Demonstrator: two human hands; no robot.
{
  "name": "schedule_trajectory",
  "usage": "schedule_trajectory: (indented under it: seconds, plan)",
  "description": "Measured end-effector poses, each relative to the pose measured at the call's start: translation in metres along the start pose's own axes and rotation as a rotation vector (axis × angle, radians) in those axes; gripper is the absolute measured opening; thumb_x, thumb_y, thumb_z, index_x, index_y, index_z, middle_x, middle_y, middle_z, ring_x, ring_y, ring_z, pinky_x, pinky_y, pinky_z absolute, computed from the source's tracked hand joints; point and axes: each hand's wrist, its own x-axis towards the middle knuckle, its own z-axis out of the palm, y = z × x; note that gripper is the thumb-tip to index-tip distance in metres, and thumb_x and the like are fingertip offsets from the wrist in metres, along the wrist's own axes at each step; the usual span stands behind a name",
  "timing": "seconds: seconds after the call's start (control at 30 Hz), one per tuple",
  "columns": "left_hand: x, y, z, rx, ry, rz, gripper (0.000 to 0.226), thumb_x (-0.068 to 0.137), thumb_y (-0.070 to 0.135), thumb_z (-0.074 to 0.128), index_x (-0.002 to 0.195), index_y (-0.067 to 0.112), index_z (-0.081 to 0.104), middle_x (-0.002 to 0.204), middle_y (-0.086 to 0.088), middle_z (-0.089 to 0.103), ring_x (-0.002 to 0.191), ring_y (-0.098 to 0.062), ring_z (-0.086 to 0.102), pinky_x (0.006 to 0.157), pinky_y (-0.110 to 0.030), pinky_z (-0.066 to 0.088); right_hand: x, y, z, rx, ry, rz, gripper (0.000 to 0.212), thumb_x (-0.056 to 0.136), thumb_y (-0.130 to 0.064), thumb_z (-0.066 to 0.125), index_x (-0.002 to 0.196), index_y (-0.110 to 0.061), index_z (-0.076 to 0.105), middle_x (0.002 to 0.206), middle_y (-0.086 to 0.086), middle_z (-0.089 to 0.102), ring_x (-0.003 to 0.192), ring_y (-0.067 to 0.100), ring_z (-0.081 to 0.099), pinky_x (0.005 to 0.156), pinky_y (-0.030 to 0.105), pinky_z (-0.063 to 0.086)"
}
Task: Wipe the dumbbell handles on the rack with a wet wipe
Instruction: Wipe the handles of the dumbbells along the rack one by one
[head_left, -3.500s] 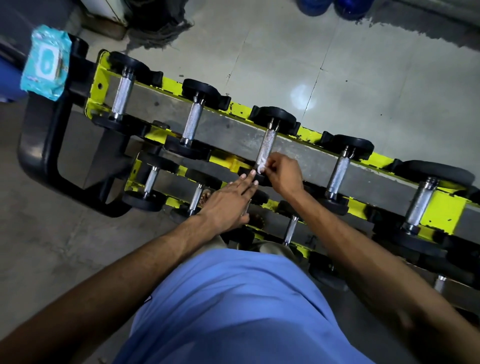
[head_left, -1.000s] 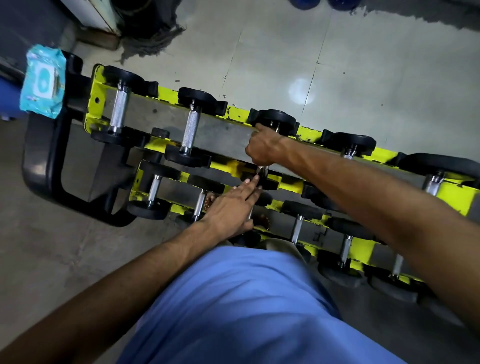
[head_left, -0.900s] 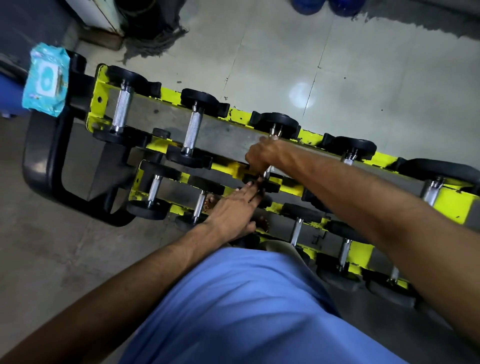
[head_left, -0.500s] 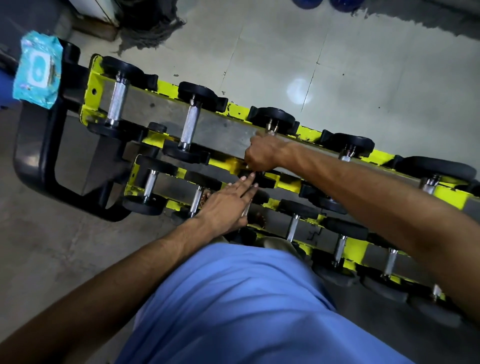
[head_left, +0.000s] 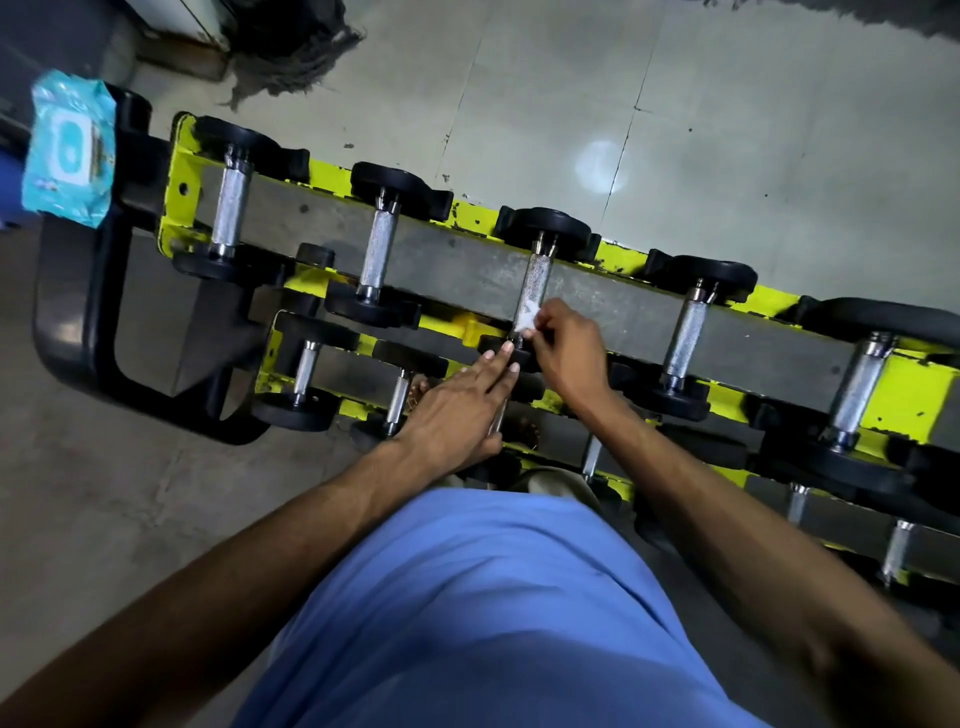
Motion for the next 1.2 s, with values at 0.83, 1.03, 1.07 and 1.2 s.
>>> schedule_trajectory:
  seconds: [0.83,1.03,1.07,1.2]
  plan:
    - [0.000,-0.012,-0.005,0.040,-0.066,0.059,0.095,0.099,0.039,0.060,0.168,0.012,0.001,0.173,-0.010,-0.019,0.162,-0.022,0.000,0.131,-0.039,0.015,0.082,0.003,0.008,1.080,0.097,0.739,0.018,0.095,-0.002,0.056,0.085,-0.013,0.065,0.082,0.005,0.067,0.073,0.020,0.062,0.070,0.040,0.057]
    - [-0.001,-0.014,-0.005,0.030,-0.060,0.064,0.095,0.097,0.038,0.062,0.168,0.012,0.005,0.174,-0.009,-0.015,0.162,-0.022,0.003,0.131,-0.037,0.015,0.056,-0.009,0.012,0.220,0.380,0.215,0.023,0.097,-0.036,0.062,0.089,-0.015,0.067,0.081,-0.004,0.067,0.071,0.012,0.060,0.062,0.031,0.048]
    - [-0.001,-0.014,-0.004,0.030,-0.060,0.064,0.095,0.097,0.038,0.062,0.168,0.012,0.005,0.174,-0.009,-0.015,0.162,-0.021,0.003,0.131,-0.036,0.014,0.053,-0.010,0.009,0.106,0.358,0.121,0.027,0.101,-0.039,0.057,0.091,-0.015,0.062,0.083,-0.003,0.063,0.071,0.013,0.056,0.059,0.029,0.043]
    - [0.002,-0.012,-0.006,0.035,-0.055,0.062,0.095,0.097,0.038,0.062,0.168,0.012,0.005,0.174,-0.010,-0.015,0.162,-0.022,0.003,0.131,-0.037,0.014,0.057,-0.003,-0.003,-0.168,0.238,-0.132,0.011,0.101,-0.026,0.056,0.107,-0.018,0.049,0.089,0.001,0.057,0.073,0.020,0.055,0.058,0.032,0.044]
